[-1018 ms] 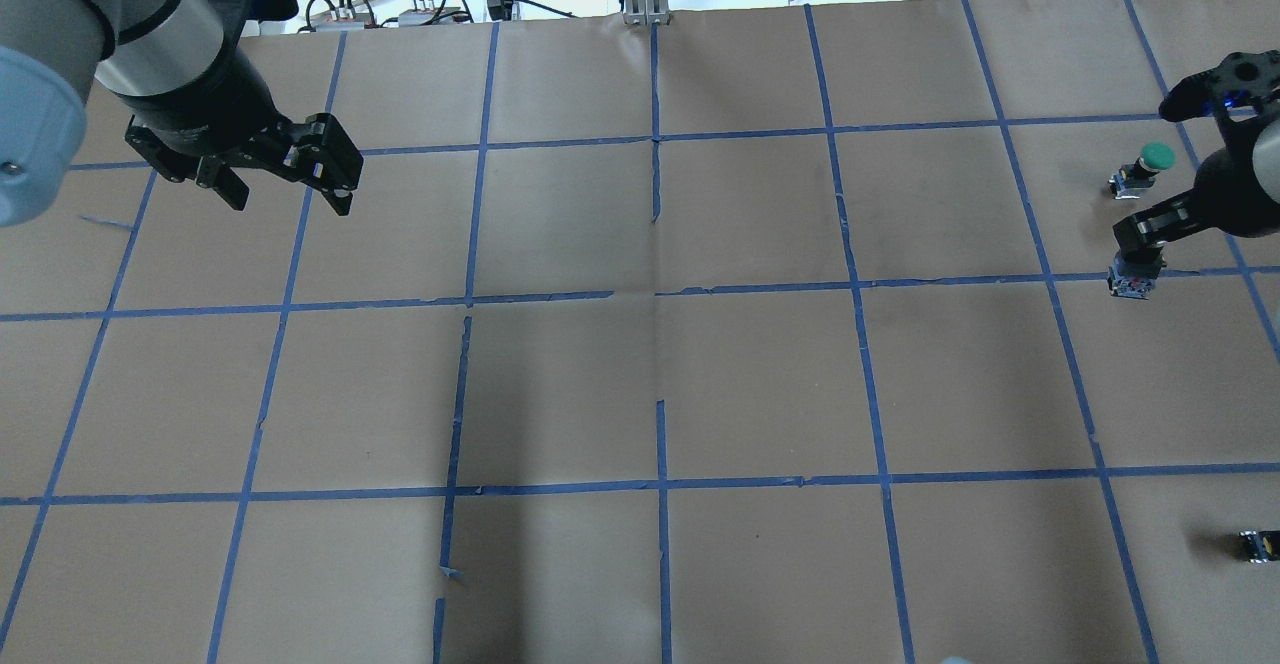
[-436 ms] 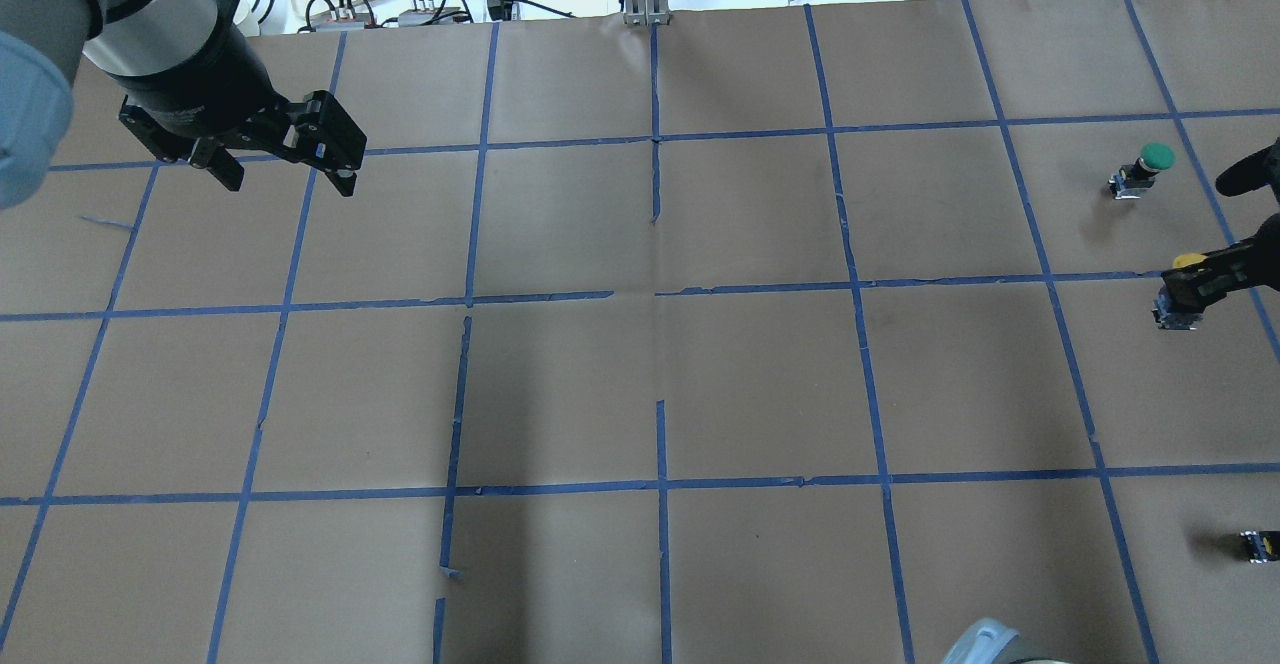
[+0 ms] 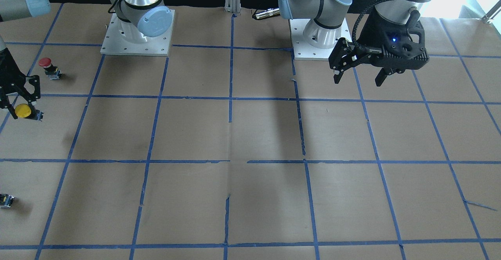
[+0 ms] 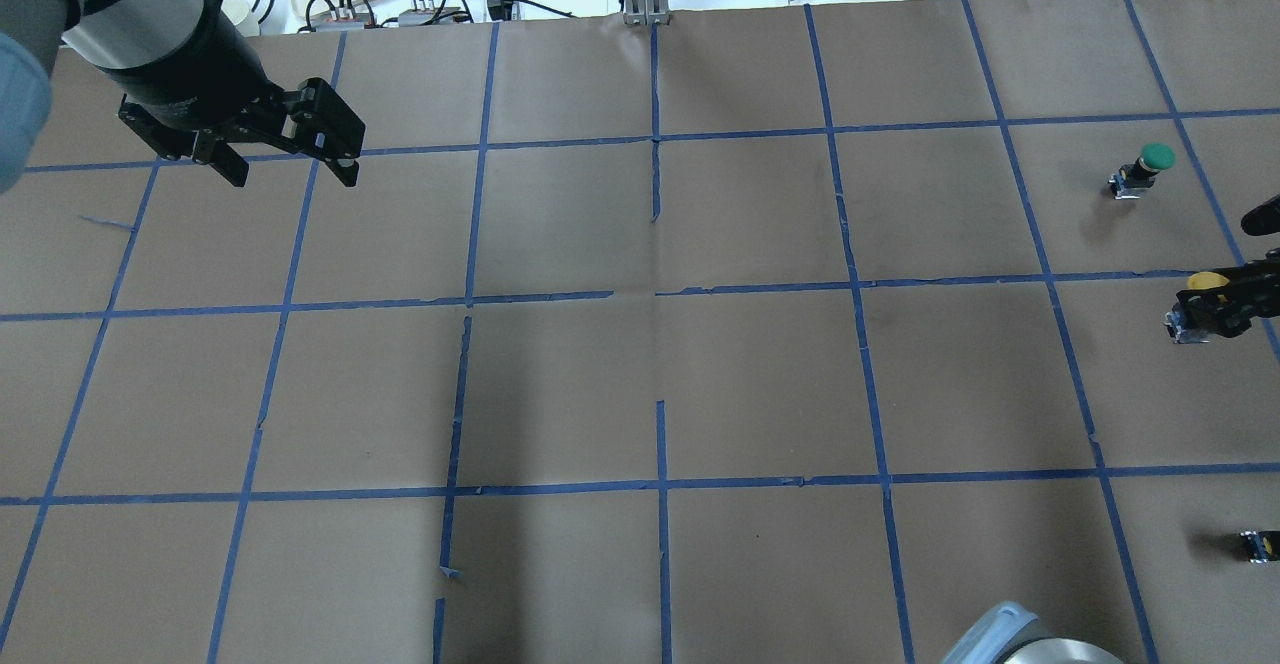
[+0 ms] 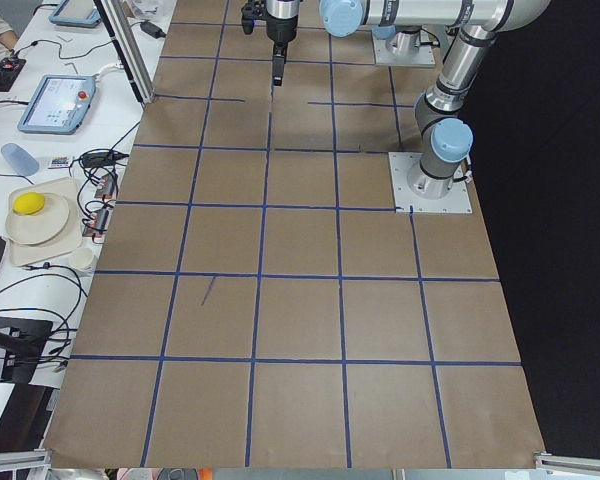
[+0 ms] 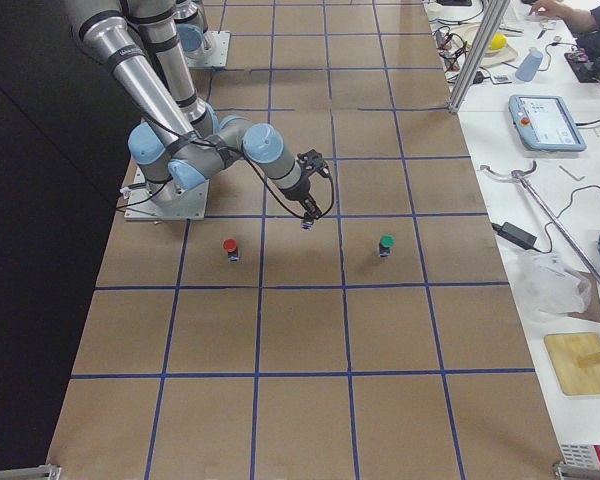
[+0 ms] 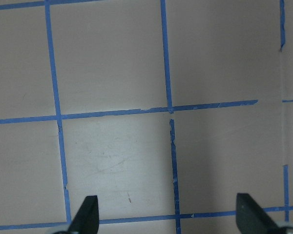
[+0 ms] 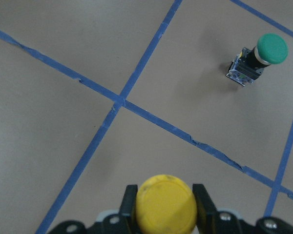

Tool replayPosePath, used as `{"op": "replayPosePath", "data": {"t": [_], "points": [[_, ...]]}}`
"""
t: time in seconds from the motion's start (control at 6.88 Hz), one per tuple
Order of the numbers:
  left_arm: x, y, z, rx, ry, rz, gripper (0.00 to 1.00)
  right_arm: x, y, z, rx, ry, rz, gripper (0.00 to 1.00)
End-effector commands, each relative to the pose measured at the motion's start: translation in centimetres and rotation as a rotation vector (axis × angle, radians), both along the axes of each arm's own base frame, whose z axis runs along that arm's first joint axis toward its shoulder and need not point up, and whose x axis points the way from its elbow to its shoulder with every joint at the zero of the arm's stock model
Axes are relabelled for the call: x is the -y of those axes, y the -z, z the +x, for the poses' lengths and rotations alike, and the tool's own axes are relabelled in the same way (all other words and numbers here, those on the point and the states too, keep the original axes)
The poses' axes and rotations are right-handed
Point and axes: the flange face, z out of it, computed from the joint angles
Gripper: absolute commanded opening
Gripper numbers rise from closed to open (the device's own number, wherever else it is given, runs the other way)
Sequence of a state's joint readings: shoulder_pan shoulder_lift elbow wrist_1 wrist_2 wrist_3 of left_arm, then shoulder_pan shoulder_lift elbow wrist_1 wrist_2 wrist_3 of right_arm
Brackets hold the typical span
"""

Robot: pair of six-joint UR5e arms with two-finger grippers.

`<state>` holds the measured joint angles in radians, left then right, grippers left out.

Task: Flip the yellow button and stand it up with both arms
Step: 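Lower the button upright with the right gripper beside the green button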

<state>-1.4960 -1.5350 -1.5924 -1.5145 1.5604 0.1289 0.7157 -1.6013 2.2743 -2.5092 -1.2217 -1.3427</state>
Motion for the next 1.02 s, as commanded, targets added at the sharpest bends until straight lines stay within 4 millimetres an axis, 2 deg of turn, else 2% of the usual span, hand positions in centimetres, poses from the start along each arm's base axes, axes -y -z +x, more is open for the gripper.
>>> {"op": "replayPosePath", "data": {"t": [0.0, 0.15, 0.58, 0.87], "points": [[0.0, 0.3, 0.0, -0.005, -0.002, 0.006, 1.0, -1.1, 4.4, -4.3, 0.068, -0.024, -0.044, 0.2], [0.1, 0.3, 0.0, -0.009, -0.004, 0.005, 1.0, -1.2, 4.3, -4.8, 0.052, -0.012, -0.06, 0.21], [0.6, 0.6, 0.0, -0.012, -0.007, 0.011, 1.0, -1.7, 5.6, -4.5, 0.091, -0.037, -0.081, 0.21], [0.6, 0.7, 0.0, -0.014, -0.007, 0.013, 1.0, -1.7, 5.6, -4.6, 0.09, -0.036, -0.081, 0.25]]}}
